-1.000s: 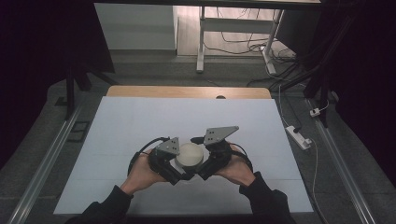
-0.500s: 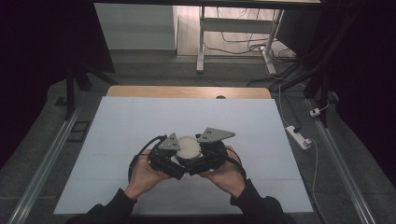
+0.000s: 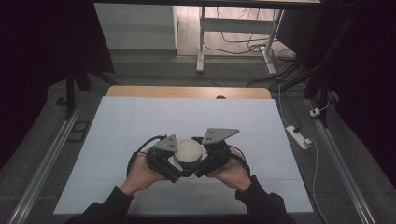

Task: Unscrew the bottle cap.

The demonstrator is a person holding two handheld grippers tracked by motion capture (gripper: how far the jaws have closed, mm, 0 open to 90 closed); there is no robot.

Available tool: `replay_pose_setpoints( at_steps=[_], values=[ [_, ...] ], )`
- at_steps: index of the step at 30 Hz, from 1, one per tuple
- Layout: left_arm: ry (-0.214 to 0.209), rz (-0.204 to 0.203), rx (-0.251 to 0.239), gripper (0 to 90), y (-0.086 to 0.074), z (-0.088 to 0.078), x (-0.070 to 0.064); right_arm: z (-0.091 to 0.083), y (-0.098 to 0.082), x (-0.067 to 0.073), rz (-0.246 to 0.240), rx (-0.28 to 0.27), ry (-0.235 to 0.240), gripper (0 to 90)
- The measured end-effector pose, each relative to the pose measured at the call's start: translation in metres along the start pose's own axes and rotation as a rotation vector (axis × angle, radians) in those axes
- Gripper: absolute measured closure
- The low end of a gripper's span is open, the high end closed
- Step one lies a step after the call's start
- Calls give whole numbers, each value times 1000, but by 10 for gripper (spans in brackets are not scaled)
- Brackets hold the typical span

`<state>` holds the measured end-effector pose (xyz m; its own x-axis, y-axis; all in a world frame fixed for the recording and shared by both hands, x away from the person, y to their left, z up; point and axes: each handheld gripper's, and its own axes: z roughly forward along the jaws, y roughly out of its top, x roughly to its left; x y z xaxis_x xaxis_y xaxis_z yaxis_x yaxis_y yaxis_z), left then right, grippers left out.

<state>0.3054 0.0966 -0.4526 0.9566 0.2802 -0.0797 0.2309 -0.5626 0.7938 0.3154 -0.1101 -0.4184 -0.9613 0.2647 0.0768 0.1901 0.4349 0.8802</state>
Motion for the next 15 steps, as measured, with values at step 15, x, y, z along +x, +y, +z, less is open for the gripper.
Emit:
replay_pose_setpoints(
  at_steps=[15],
  values=[
    [-65, 88, 0, 75, 0, 2, -7, -7, -3, -6, -56, 21, 195, 0]
  ],
)
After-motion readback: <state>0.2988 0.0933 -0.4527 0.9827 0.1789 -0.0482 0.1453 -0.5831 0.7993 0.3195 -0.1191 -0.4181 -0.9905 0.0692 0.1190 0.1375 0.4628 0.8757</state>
